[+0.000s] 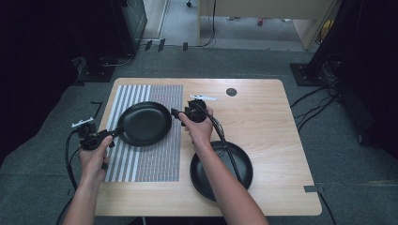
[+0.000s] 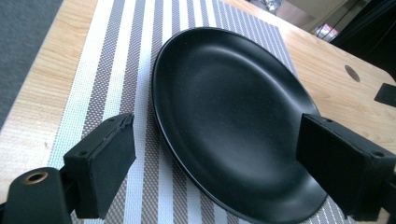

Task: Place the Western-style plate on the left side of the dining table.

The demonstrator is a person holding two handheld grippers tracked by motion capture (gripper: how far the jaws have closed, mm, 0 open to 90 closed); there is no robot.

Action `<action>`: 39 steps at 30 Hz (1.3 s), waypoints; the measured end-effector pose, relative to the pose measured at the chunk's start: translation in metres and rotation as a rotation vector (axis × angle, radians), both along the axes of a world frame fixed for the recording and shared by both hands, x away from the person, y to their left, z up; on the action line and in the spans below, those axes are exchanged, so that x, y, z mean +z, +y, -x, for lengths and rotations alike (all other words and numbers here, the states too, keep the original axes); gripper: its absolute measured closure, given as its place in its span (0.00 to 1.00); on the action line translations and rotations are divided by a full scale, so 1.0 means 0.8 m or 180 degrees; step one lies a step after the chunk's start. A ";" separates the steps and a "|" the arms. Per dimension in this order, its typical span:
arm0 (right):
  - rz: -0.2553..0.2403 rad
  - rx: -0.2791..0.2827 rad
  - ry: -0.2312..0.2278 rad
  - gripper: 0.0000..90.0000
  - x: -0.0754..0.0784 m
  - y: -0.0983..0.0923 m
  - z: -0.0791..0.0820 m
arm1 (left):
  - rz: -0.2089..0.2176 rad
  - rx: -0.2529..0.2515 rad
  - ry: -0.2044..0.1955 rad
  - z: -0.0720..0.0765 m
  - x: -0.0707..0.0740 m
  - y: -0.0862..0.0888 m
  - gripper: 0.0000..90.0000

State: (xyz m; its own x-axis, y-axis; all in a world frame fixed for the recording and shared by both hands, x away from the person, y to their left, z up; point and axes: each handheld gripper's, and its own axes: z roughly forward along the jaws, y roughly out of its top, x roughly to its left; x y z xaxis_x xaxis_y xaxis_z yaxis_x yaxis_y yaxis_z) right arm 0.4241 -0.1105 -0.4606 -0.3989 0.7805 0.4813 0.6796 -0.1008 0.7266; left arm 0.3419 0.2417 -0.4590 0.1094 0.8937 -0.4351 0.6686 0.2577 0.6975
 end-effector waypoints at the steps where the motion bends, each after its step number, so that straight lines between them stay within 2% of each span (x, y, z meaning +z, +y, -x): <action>1: 0.0031 0.0031 -0.0025 0.34 0.003 -0.002 0.004 | -0.0030 0.0006 -0.0027 0.004 0.002 -0.002 0.13; 4: 0.0065 0.0046 -0.0128 0.33 0.010 -0.010 0.014 | -0.0117 -0.0015 -0.0086 0.017 0.007 -0.008 0.12; 5: 0.0073 0.0061 -0.0133 0.33 0.012 -0.012 0.017 | -0.0117 -0.0015 -0.0086 0.017 0.007 -0.008 0.12; 6: 0.0075 0.0077 -0.0132 0.32 0.015 -0.014 0.020 | -0.0162 -0.0035 -0.0113 0.025 0.010 -0.011 0.12; 10: 0.0086 0.0121 -0.0146 0.32 0.021 -0.020 0.029 | -0.0195 -0.0023 -0.0165 0.048 0.011 -0.017 0.12; 13: 0.0176 0.0146 -0.0189 0.30 0.027 -0.025 0.036 | -0.0213 0.0020 -0.0163 0.063 0.006 -0.017 0.12; 17: 0.0191 0.0132 -0.0214 0.30 0.034 -0.034 0.046 | -0.0259 0.0076 -0.0108 0.076 0.002 -0.011 0.12; 18: 0.0202 0.0132 -0.0207 0.30 0.035 -0.036 0.048 | -0.0286 0.0140 -0.0136 0.086 0.001 -0.006 0.12; 22: 0.0214 0.0103 -0.0230 0.30 0.038 -0.046 0.055 | -0.0407 0.0194 -0.0148 0.104 -0.004 0.001 0.12; 25: 0.0222 0.0077 -0.0250 0.30 0.040 -0.053 0.061 | -0.0430 0.0194 -0.0135 0.112 -0.009 0.002 0.12; 26: 0.0219 0.0074 -0.0254 0.30 0.040 -0.055 0.063 | -0.0441 0.0146 -0.0127 0.119 -0.015 0.001 0.12; 30: 0.0277 0.0079 -0.0290 0.29 0.042 -0.061 0.072 | -0.0658 0.0069 -0.0111 0.132 -0.031 -0.008 0.12; 31: 0.0291 0.0079 -0.0300 0.29 0.042 -0.063 0.075 | -0.0658 0.0069 -0.0111 0.132 -0.031 -0.008 0.12; 33: 0.0290 0.0075 -0.0305 0.29 0.043 -0.067 0.080 | -0.0929 0.0047 -0.0150 0.137 -0.036 -0.017 0.12; 35: 0.0281 0.0071 -0.0325 0.29 0.045 -0.071 0.086 | -0.1101 0.0065 -0.0176 0.141 -0.040 -0.021 0.12; 37: 0.0257 0.0059 -0.0327 0.29 0.046 -0.076 0.094 | -0.1162 0.0036 -0.0170 0.142 -0.045 -0.024 0.12; 39: 0.0307 0.0068 -0.0324 0.28 0.046 -0.079 0.101 | -0.1225 0.0023 -0.0124 0.142 -0.050 -0.026 0.12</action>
State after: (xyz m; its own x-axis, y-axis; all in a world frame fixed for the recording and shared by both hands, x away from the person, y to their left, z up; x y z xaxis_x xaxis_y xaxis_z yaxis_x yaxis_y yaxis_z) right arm 0.3430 -0.1741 -0.4241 -0.4590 0.8119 0.3608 0.6031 -0.0134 0.7975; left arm 0.2282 0.2210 -0.4989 0.1123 0.9916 -0.0634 0.6389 -0.0232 0.7690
